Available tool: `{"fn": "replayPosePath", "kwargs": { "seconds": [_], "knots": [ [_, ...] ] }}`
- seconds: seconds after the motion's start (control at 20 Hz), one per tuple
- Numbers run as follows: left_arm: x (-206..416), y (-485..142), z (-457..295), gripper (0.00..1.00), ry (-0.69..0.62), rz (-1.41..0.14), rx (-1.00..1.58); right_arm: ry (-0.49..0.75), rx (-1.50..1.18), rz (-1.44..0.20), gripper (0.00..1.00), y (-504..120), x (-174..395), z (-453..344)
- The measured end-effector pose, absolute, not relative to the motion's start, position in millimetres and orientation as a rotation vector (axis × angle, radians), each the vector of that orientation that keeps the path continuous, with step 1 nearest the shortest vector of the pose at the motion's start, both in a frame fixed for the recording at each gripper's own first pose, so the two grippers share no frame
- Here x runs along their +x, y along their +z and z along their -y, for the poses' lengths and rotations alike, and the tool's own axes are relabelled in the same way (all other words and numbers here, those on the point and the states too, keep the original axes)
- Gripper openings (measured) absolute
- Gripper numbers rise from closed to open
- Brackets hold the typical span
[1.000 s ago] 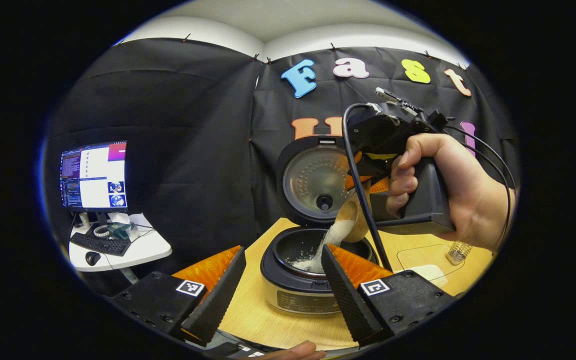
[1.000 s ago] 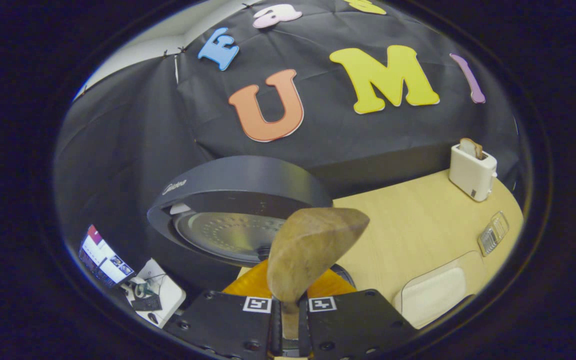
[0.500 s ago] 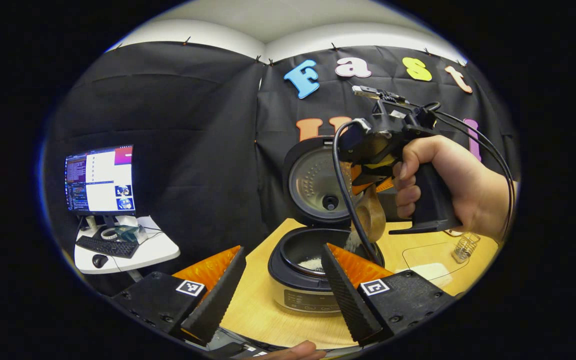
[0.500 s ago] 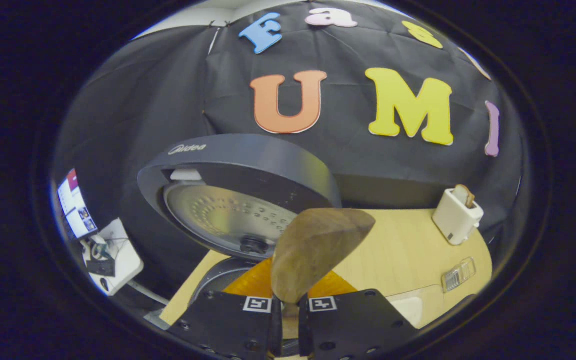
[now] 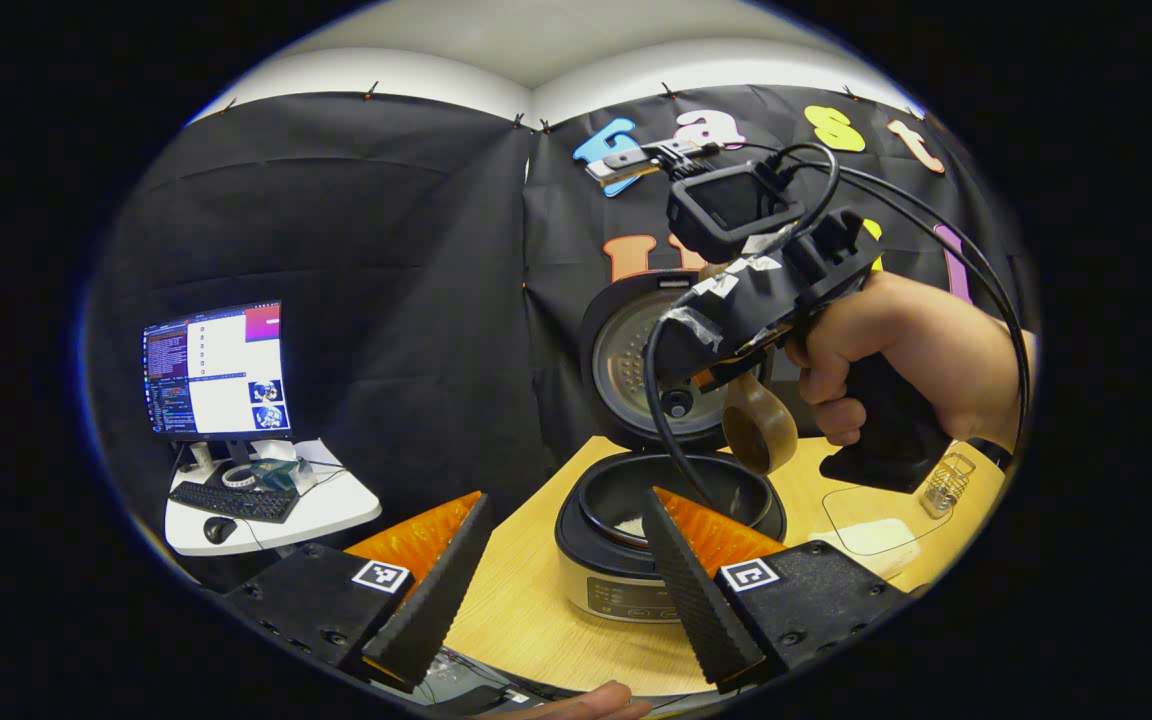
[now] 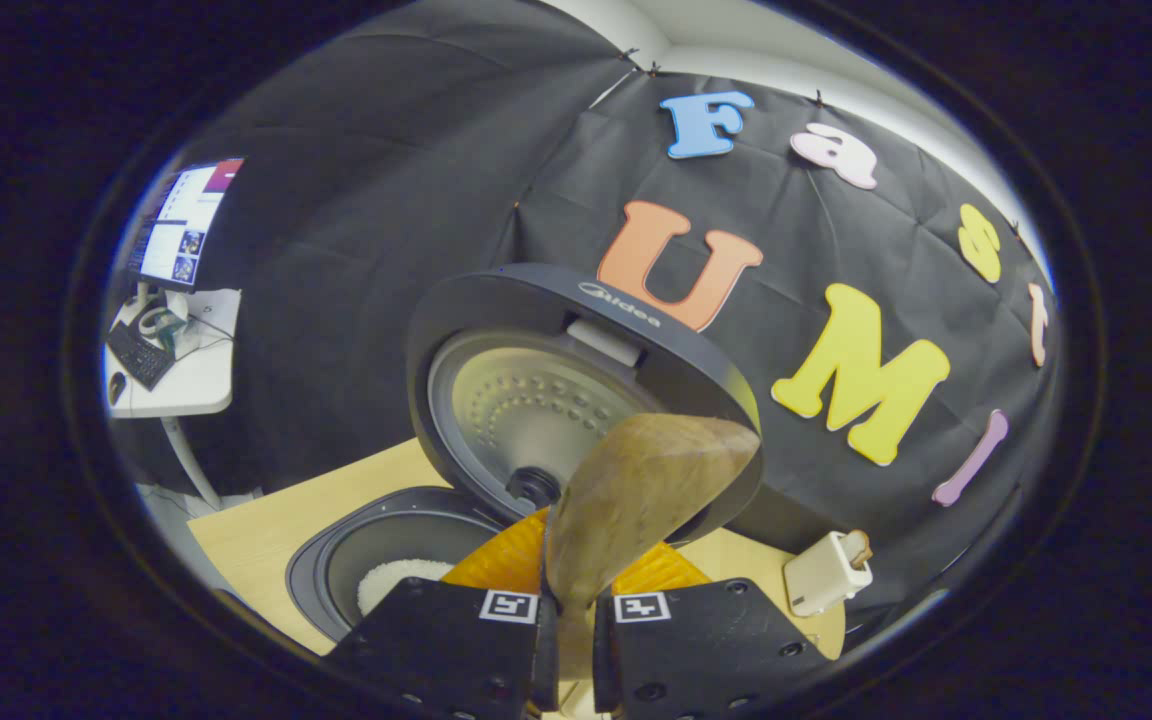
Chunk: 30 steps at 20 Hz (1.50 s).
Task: Close the left gripper, press the button to open the rice cooker; take a wooden spoon from the chopstick holder with the right hand, scoop a spoonful of rice and pour it into the rice cooker, then put the wooden spoon back into the chopstick holder.
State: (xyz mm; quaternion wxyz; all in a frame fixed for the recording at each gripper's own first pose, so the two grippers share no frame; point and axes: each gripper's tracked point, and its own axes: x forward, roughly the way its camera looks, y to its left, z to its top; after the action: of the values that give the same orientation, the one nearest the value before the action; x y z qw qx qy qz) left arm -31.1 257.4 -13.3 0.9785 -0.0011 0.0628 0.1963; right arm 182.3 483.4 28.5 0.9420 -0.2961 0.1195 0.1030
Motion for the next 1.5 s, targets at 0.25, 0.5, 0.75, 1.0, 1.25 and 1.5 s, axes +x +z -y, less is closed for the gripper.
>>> {"fn": "replayPosePath", "kwargs": {
  "seconds": [0.25, 0.5, 0.75, 1.0, 1.25, 1.5],
  "knots": [
    [-31, -12, -257, 0.97, 0.404, -0.124, 0.004, 0.178, -0.607, -0.203, 0.13, 45, 177, -474],
    [-26, -1, -241, 0.97, 0.379, -0.099, 0.018, 0.168, -0.490, -0.278, 0.13, 49, 179, -433],
    [-23, 7, -215, 0.97, 0.331, -0.072, 0.030, 0.121, -0.389, -0.326, 0.13, 56, 186, -372],
    [-19, 11, -192, 0.97, 0.281, -0.059, 0.056, 0.044, -0.336, -0.345, 0.13, 64, 200, -299],
    [-16, 16, -171, 0.96, 0.217, -0.039, 0.074, -0.056, -0.281, -0.354, 0.13, 68, 212, -214],
    [-15, 14, -170, 0.99, 0.230, -0.047, 0.080, -0.138, -0.230, -0.381, 0.13, 59, 219, -137]
  ]
}}
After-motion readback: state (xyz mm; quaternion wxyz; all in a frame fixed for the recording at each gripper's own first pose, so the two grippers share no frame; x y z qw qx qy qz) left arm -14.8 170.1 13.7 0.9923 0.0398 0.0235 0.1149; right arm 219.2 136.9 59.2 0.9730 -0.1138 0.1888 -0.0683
